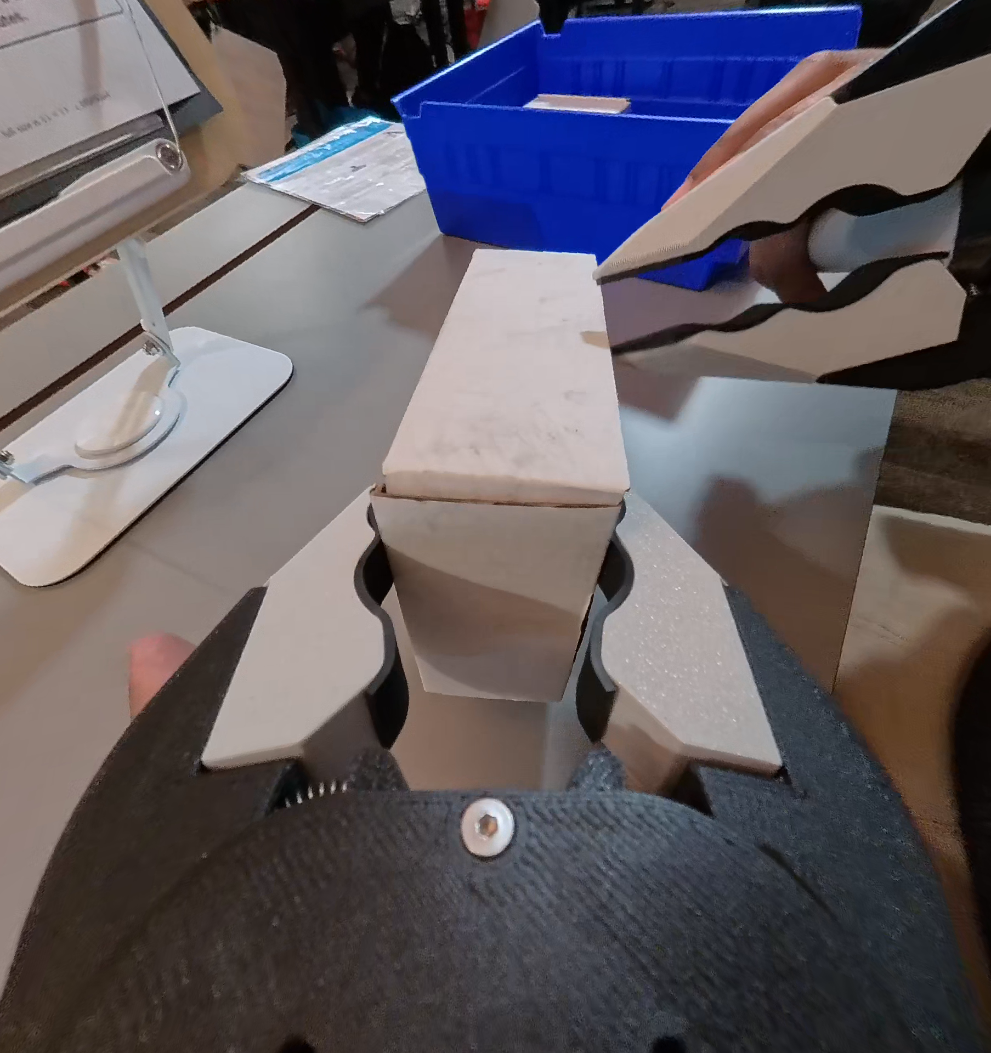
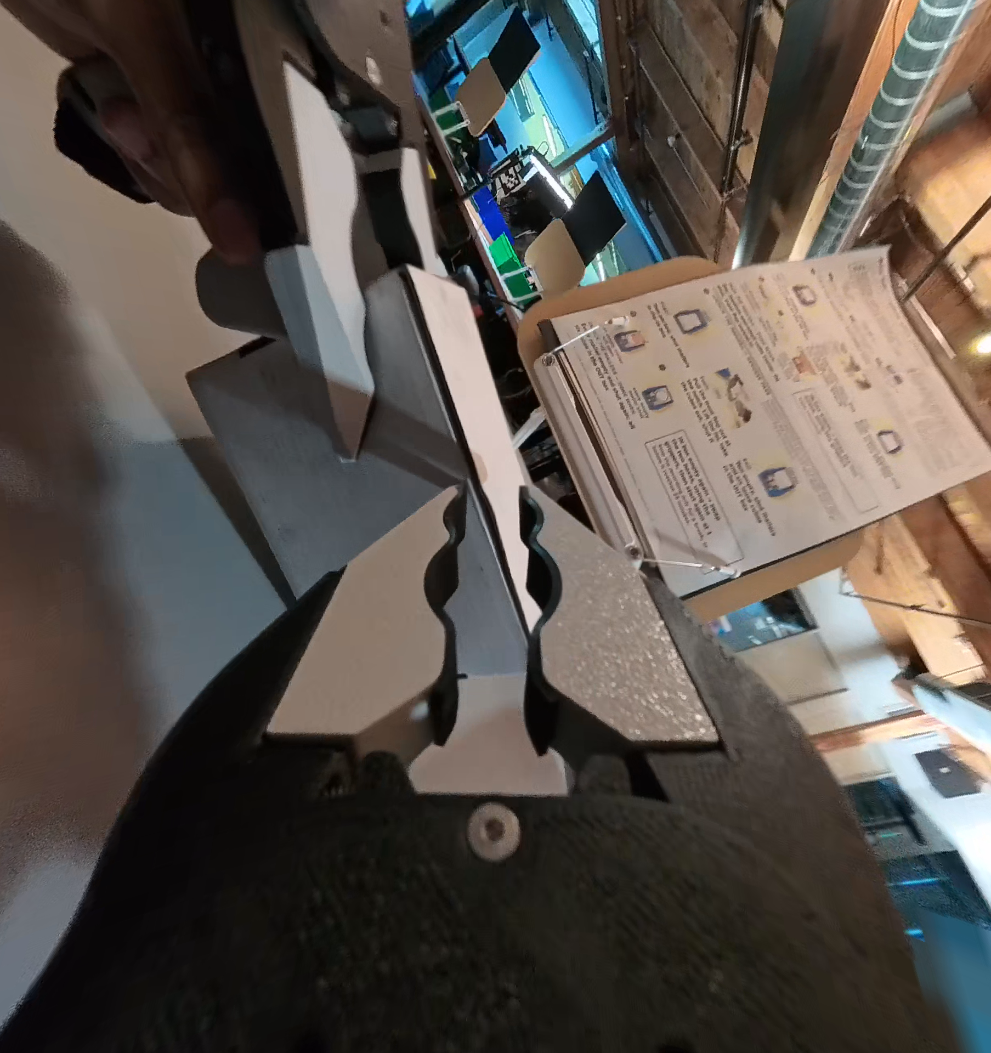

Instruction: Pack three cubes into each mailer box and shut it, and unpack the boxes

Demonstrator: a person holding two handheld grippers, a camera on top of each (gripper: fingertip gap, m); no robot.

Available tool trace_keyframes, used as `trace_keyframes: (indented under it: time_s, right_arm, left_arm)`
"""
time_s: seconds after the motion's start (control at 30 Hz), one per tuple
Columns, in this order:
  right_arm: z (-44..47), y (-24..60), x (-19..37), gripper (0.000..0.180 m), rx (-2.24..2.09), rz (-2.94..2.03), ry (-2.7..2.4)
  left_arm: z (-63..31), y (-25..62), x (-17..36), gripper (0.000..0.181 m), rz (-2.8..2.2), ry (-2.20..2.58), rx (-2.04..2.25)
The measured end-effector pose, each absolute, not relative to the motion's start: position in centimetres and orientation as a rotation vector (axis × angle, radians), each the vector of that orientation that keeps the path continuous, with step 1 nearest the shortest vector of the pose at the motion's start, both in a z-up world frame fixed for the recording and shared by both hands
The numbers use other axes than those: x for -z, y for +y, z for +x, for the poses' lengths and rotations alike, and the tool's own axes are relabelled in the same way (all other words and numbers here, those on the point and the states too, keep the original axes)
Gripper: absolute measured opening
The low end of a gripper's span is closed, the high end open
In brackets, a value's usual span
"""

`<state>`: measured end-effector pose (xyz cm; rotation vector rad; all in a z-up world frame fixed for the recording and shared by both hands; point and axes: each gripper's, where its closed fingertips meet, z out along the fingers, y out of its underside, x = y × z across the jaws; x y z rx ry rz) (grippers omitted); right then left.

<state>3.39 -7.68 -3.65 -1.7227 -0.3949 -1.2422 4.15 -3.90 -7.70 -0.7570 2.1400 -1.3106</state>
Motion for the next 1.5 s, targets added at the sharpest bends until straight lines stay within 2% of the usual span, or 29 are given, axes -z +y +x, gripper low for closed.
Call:
trace_keyframes:
  time_s: [0.2, 0.37, 0.7, 0.9, 1.0, 1.07, 1.5]
  right_arm:
    - [4.8, -8.6, 4.0, 0.017, 1.099, -1.767, -0.249]
    - [4.5, -8.5, 4.0, 0.011, 1.268, -1.787, -0.357]
    - [4.5, -8.5, 3.8, 0.019, 1.364, -1.777, -0.395]
    - [4.2, -8.5, 3.6, 0.015, 1.381, -1.757, -0.42]
    - [4.0, -8.3, 4.1, 0.004, 1.417, -1.76, -0.512]
    - [3.8, -8.4, 4.3, 0.003, 1.505, -1.736, -0.6]
    - [4.2, -8.9, 3.9, 0.029, 1.339, -1.747, -0.442]
  left_arm:
    - [4.3, -3.5, 8.0, 0.072, -0.783, 2.141, 1.351]
    - [4.4, -3.8, 7.6, 0.071, -0.749, 2.113, 1.301]
    - [4.5, -3.7, 7.3, 0.071, -0.694, 2.081, 1.21]
    - [4.4, -3.7, 7.1, 0.071, -0.655, 2.074, 1.161]
    - [4.3, -3.8, 6.8, 0.071, -0.661, 2.066, 1.181]
    - [4.2, -4.0, 6.6, 0.071, -0.678, 2.072, 1.226]
    - [4.2, -3.7, 6.9, 0.071, -0.508, 2.051, 1.001]
